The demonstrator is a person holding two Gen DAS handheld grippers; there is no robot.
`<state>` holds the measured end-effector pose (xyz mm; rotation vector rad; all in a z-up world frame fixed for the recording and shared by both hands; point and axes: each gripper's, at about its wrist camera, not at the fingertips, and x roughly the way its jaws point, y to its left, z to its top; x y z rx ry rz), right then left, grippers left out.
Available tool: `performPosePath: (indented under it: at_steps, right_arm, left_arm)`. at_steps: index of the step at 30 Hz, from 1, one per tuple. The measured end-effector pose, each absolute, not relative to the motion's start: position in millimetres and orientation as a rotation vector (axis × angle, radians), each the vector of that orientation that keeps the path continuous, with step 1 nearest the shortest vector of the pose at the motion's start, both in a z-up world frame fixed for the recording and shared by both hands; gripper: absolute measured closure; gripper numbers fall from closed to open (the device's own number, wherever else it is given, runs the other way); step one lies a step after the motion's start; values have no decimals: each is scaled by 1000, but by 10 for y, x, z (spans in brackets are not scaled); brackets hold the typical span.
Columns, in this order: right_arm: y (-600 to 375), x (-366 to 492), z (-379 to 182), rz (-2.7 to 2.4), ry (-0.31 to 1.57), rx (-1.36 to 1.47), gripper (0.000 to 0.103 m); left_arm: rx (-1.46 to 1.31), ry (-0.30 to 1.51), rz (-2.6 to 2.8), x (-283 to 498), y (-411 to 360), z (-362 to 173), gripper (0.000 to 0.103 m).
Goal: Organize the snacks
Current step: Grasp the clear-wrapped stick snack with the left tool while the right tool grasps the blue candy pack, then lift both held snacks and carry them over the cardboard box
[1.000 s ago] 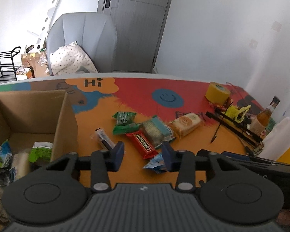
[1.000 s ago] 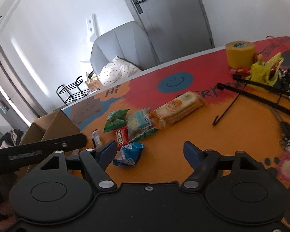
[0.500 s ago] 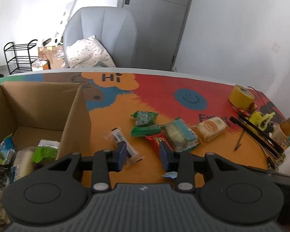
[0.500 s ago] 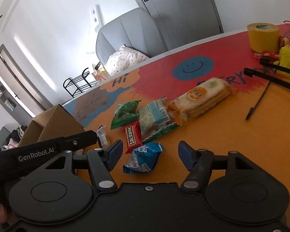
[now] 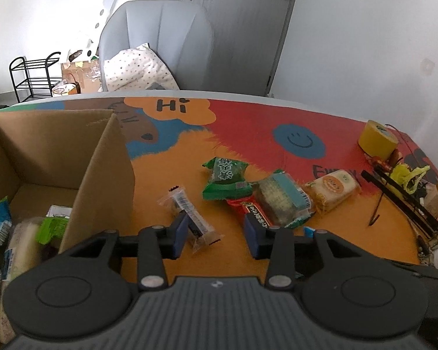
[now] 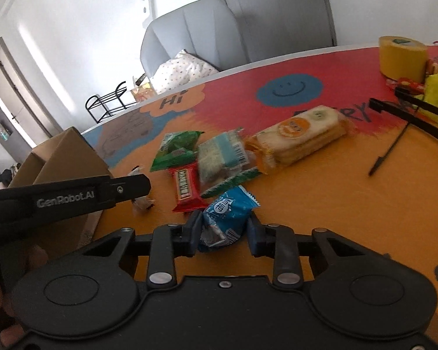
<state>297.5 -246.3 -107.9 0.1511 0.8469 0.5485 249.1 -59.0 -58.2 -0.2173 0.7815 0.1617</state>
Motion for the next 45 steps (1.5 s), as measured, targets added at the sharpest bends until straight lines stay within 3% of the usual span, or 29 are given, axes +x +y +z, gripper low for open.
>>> performPosePath:
  at_steps: [13, 16, 17, 22, 45]
  right_arm:
    - [-2707, 2937, -1078, 480, 835, 176, 74]
    - [-2737, 2923, -1080, 472, 833, 179, 74]
    - [-2747, 2919, -1081, 470, 832, 180, 74]
    - [-2744, 2893, -1072, 464, 828, 178, 74]
    - [-2541, 2625, -640, 507, 715, 147, 76]
  left_arm:
    - [-174, 836, 218, 2696, -617, -838, 58]
    - [-169, 816, 231, 2677, -621, -856, 67]
    - [-168, 813, 229, 2671, -621, -859, 77]
    - [-160, 814, 211, 2633, -630, -852, 84]
    - [-192, 709, 83, 2132, -582, -301, 85]
